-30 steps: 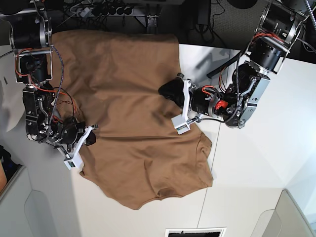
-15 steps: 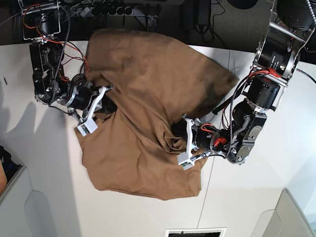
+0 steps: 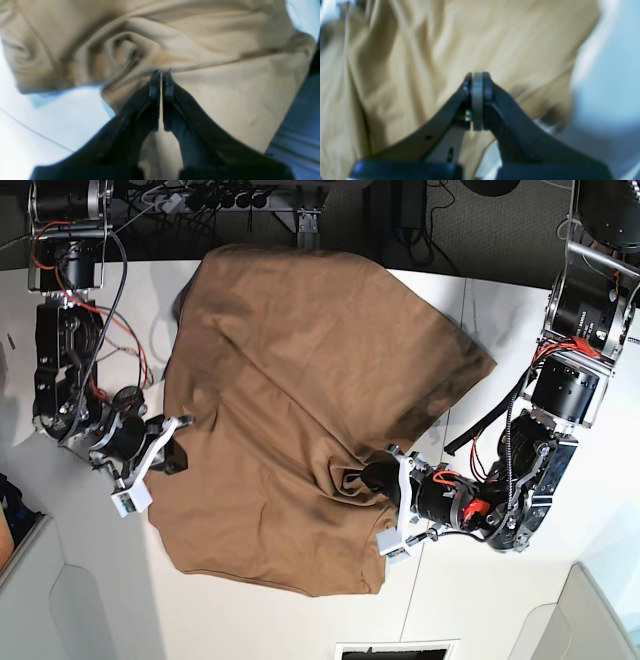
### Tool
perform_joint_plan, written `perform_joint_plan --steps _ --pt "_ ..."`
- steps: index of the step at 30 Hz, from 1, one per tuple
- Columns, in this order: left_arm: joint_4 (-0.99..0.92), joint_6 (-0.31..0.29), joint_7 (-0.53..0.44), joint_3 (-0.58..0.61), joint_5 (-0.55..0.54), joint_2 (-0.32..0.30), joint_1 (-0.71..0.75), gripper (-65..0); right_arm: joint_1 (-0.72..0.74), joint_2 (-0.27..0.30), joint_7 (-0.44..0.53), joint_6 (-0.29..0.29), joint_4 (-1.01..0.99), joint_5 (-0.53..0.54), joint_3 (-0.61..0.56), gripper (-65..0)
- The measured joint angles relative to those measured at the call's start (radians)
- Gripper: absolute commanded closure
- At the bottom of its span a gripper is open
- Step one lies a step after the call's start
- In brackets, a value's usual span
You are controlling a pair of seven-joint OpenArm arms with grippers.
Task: Layout the t-shirt on the table in an organized manner, then fold the t-shirt properly
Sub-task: 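Drag the bunched shirt body with the left gripper toward the collar, then regrasp the shirt hem with the left gripper, right gripper holding sleeve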
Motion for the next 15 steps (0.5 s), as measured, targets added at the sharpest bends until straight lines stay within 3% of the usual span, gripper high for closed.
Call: perform_joint_plan --steps 5,9,15 --pt "0.105 0.000 0.009 -0.002 -0.026 -0.066 0.122 -4.8 0.117 -0.003 0.061 0.000 -0.135 -0.059 0.008 0.0" --pt "0.177 0.000 0.013 0.000 -0.029 -0.075 0.244 -4.8 0.193 -0.011 0.142 0.001 -0.296 -0.143 0.008 0.0" --pt "0.206 -0.004 -0.011 -0.005 -0.045 -0.072 0.365 -4.8 0.216 -0.010 0.164 0.001 -0.469 -0.226 0.009 0.0"
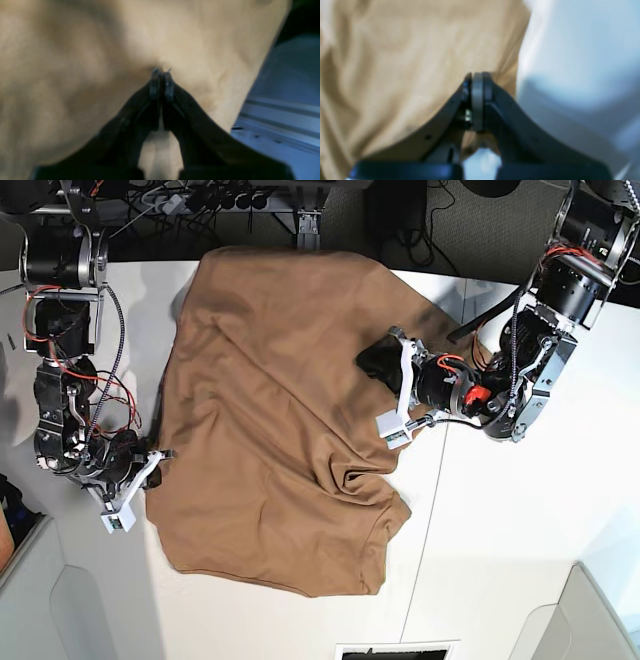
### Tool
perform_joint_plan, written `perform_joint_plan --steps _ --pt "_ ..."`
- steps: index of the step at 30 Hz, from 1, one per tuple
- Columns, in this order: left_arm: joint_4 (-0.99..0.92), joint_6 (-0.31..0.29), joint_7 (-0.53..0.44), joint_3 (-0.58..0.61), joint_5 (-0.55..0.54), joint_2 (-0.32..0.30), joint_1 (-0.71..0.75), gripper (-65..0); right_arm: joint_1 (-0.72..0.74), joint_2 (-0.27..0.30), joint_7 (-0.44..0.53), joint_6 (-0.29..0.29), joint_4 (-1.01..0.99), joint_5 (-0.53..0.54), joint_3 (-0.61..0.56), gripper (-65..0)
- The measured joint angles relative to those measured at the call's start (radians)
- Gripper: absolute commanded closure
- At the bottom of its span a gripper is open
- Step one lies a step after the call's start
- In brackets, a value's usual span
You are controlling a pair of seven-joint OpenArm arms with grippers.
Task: Layout the t-shirt on the table in an organized manner, then fold the t-shirt properly
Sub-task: 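Regrasp the shirt hem with the left gripper, right gripper holding sleeve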
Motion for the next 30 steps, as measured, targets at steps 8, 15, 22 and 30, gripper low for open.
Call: perform_joint_plan --steps 8,15,22,30 --pt "-0.077 -0.046 -0.090 0.000 0.126 0.011 -0.026 -4.7 -0.021 0.059 -0.029 0.013 -0.014 0.059 0.000 0.0" --pt "-0.311 -0.037 -0.157 -0.004 0.176 0.015 -0.196 -4.7 -0.148 0.109 -0.045 0.009 0.092 0.171 0.007 0.0" --pt "-0.473 -0.021 -0.167 -0.003 0.319 0.110 -0.344 -4.7 -0.353 0.110 -0.084 0.005 0.343 0.280 0.007 0.0" --pt "-0.578 -0.010 -0.207 -0.002 0.432 0.156 -0.444 -4.8 -0.526 0.071 -0.138 0.011 0.589 0.287 0.003 0.0"
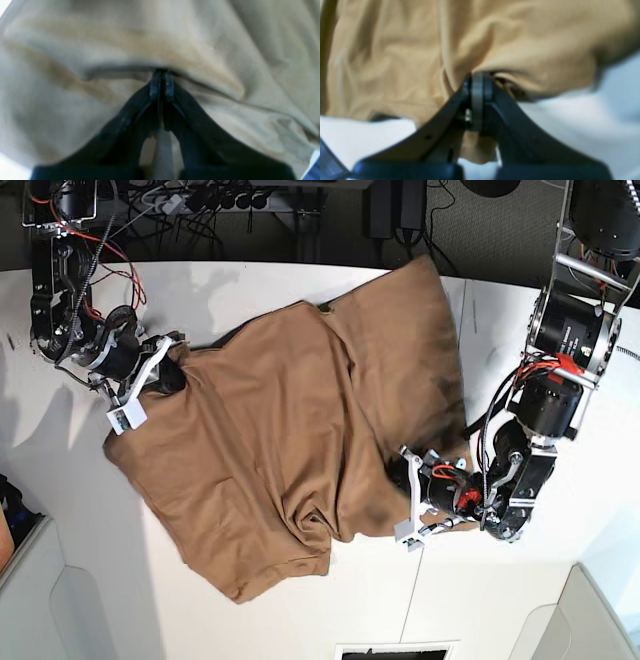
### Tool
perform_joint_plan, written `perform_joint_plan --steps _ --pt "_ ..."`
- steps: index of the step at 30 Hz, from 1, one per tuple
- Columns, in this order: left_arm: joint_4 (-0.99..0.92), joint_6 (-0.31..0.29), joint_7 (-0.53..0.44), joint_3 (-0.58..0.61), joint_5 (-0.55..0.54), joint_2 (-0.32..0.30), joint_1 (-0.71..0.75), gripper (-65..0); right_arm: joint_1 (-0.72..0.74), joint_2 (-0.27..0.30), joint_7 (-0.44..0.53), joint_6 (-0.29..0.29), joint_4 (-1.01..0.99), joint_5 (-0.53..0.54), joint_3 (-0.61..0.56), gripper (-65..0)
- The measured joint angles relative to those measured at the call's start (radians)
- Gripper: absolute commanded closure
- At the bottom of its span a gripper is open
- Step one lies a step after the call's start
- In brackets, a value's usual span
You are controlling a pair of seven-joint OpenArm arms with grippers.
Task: Layout the t-shirt on the table in an organized manner, then fold the t-shirt properly
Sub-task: 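Regrasp the shirt hem with the left gripper, right gripper holding sleeve, then pull the shirt hem with the left gripper away from the right gripper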
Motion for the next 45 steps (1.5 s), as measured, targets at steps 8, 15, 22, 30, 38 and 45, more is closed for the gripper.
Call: perform_joint_plan --steps 8,15,22,30,38,45 --pt "-0.005 0.037 0.013 0.004 0.013 -0.047 -0.101 -14.1 0.006 -0.013 -0.023 -0.020 0.040 -0.025 0.116 0.0" --pt "-0.005 0.097 0.045 0.003 0.015 -0.113 -0.111 -21.8 0.028 -0.014 -0.023 -0.024 0.040 -0.034 0.265 0.0" --pt "-0.004 0.020 0.114 0.003 -0.219 -0.109 -0.074 -21.7 0.028 -0.016 -0.010 -0.028 0.040 -0.033 0.279 0.0" --pt "0.000 0.014 0.097 -0.002 -0.255 -0.092 0.033 -21.3 0.154 -0.016 0.029 -0.025 -0.144 -0.029 0.261 0.0" --pt "0.016 -0.008 -0.006 -0.012 -0.232 -0.097 0.117 -21.3 0.296 -0.014 0.047 -0.014 -0.340 -0.128 0.142 0.0" --pt "0.020 -0.030 -0.070 -0.013 -0.195 -0.124 0.138 -21.3 0.300 -0.010 0.077 -0.027 -0.364 -0.184 0.129 0.0"
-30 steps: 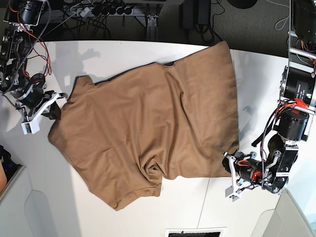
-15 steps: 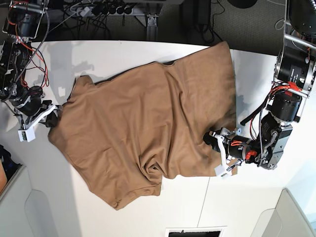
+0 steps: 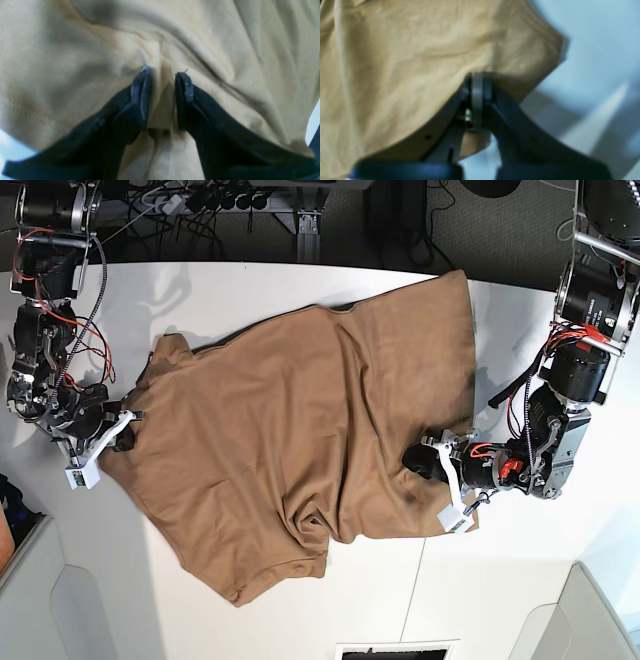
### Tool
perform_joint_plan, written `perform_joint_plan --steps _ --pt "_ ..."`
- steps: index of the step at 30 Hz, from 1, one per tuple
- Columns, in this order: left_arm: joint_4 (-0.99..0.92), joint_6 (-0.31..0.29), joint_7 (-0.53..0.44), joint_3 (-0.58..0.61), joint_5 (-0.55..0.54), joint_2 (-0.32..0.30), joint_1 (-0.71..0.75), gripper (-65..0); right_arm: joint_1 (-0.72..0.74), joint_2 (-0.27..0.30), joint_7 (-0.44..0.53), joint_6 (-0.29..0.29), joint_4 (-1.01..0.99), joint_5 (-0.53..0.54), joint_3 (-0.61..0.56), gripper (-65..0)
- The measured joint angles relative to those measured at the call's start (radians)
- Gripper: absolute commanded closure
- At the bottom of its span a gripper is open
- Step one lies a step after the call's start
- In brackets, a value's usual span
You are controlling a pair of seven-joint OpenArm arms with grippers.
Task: Layout the t-shirt on the table in an organized manner, then fold the t-shirt properly
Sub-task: 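Pull the shirt hem with the left gripper away from the right gripper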
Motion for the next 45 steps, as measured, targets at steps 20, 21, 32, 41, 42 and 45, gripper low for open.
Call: perform_joint_plan --steps 20,21,32,41,42,45 --pt "-0.014 0.082 0.034 0.012 0.187 -0.075 -0.099 -21.3 -0.016 0.002 -0.093 -0.048 0.132 0.075 0.282 0.0" --pt "-0.016 0.084 0.042 0.013 0.198 -0.075 -0.108 -21.3 -0.017 0.002 -0.096 -0.048 0.132 0.074 0.288 0.0" --pt "-0.016 0.061 0.151 -0.020 0.039 -0.085 -0.150 -21.3 -0.055 0.000 -0.114 -0.085 0.132 0.103 0.315 0.0" --pt "-0.008 0.048 0.312 -0.241 -0.250 -0.102 -0.118 -21.3 -0.048 -0.001 -0.057 -0.031 0.128 0.155 0.227 0.0" --pt "-0.008 0.048 0.315 -0.248 -0.249 -0.101 -0.108 -21.0 -0.040 -0.004 -0.052 -0.025 0.128 0.157 0.206 0.0" --pt "-0.008 0.047 0.316 -0.249 -0.247 -0.099 -0.071 -13.0 -0.001 -0.004 -0.032 -0.022 0.128 0.138 0.122 0.0"
